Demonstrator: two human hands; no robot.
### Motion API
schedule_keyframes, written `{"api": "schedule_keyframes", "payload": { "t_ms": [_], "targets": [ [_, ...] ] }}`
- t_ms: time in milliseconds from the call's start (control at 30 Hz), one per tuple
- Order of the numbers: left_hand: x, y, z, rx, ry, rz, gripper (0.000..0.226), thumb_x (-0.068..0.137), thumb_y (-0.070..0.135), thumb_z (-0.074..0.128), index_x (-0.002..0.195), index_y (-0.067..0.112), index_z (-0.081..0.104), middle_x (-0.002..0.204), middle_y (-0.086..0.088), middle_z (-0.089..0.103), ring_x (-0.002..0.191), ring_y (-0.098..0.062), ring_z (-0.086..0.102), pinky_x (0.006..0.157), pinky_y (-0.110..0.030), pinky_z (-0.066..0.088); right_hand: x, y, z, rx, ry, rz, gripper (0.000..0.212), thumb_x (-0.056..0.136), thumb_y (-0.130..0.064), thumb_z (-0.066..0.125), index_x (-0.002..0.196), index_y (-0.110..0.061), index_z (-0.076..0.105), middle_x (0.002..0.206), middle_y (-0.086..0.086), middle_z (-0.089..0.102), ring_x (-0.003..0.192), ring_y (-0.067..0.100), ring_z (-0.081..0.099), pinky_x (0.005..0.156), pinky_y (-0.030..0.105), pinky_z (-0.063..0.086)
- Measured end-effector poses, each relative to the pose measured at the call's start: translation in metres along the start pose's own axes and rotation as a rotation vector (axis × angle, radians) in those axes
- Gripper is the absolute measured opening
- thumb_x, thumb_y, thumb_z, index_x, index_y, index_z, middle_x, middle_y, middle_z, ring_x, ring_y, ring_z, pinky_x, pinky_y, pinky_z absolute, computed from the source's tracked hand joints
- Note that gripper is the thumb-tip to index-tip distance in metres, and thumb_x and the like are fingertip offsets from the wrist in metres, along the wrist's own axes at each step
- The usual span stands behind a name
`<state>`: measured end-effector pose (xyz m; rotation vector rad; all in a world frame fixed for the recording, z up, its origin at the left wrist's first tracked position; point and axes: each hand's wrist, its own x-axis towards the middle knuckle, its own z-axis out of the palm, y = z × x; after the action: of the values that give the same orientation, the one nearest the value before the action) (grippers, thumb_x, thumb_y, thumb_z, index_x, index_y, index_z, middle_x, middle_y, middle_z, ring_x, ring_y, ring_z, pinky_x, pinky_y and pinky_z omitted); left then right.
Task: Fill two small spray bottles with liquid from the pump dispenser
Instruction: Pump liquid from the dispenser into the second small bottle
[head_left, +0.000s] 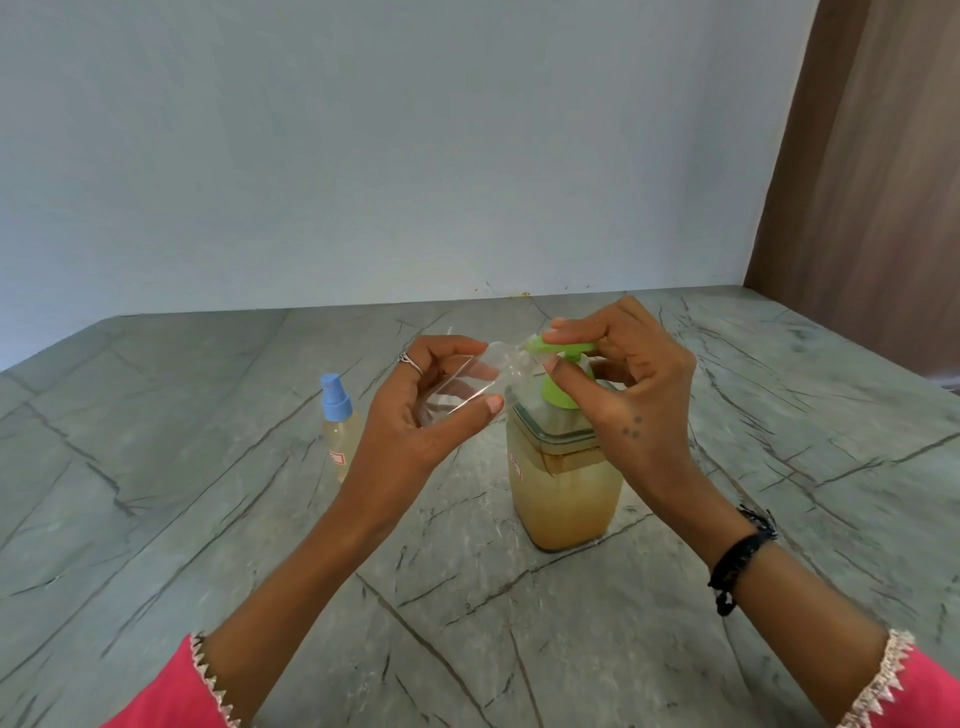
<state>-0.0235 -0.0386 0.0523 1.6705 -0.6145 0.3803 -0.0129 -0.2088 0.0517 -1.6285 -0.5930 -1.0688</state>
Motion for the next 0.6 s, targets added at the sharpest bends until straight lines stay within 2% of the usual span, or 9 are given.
{"api": "schedule_keyframes", "payload": {
  "t_ms": [133, 233, 400, 500, 600],
  "targets": [
    [-0.001, 0.0, -0.001, -0.014, -0.004, 0.0, 0.039, 0.064, 0.041, 0.065, 0.101, 0.032, 0.056, 0.097, 0.019, 0.066, 0.092, -0.003, 0.063, 0.075, -0.017, 0.051, 0.0, 0.0, 0.0, -0.024, -0.012, -0.035, 0.036, 0.074, 0.003, 0.069, 0.087, -0.03, 0.065, 0.091, -0.015, 0.061, 0.086, 0.003, 0.064, 0.065, 0.013, 0.052],
    [0.0, 0.002, 0.0, -0.038, 0.006, -0.005, 0.041, 0.062, 0.043, 0.065, 0.101, 0.031, 0.056, 0.097, 0.018, 0.067, 0.092, -0.003, 0.064, 0.073, -0.014, 0.05, -0.004, 0.004, -0.001, -0.05, -0.042, -0.083, 0.03, 0.079, 0.003, 0.067, 0.099, -0.019, 0.063, 0.099, -0.009, 0.06, 0.091, 0.005, 0.063, 0.071, 0.023, 0.057],
    [0.0, 0.004, 0.0, -0.039, 0.021, -0.004, 0.041, 0.061, 0.045, 0.065, 0.1, 0.034, 0.056, 0.097, 0.021, 0.066, 0.093, -0.002, 0.064, 0.071, -0.013, 0.05, -0.009, 0.008, -0.001, -0.027, -0.072, -0.095, 0.03, 0.085, -0.002, 0.063, 0.11, -0.018, 0.059, 0.108, -0.004, 0.057, 0.099, 0.008, 0.061, 0.078, 0.034, 0.057],
    [0.0, 0.004, 0.001, -0.029, 0.014, -0.008, 0.039, 0.064, 0.037, 0.07, 0.099, 0.033, 0.055, 0.096, 0.023, 0.067, 0.092, -0.001, 0.064, 0.071, -0.013, 0.051, -0.01, 0.008, -0.001, -0.023, -0.077, -0.1, 0.028, 0.086, -0.006, 0.062, 0.111, -0.017, 0.058, 0.11, -0.005, 0.056, 0.101, 0.011, 0.061, 0.08, 0.035, 0.056],
    [-0.001, 0.004, 0.001, -0.037, 0.008, -0.008, 0.033, 0.069, 0.024, 0.065, 0.099, 0.031, 0.055, 0.092, 0.025, 0.067, 0.09, 0.002, 0.064, 0.071, -0.011, 0.05, -0.008, 0.006, 0.0, 0.002, -0.043, -0.065, 0.03, 0.083, 0.0, 0.066, 0.106, -0.019, 0.061, 0.106, -0.007, 0.059, 0.096, 0.01, 0.063, 0.075, 0.032, 0.057]
  ]
}}
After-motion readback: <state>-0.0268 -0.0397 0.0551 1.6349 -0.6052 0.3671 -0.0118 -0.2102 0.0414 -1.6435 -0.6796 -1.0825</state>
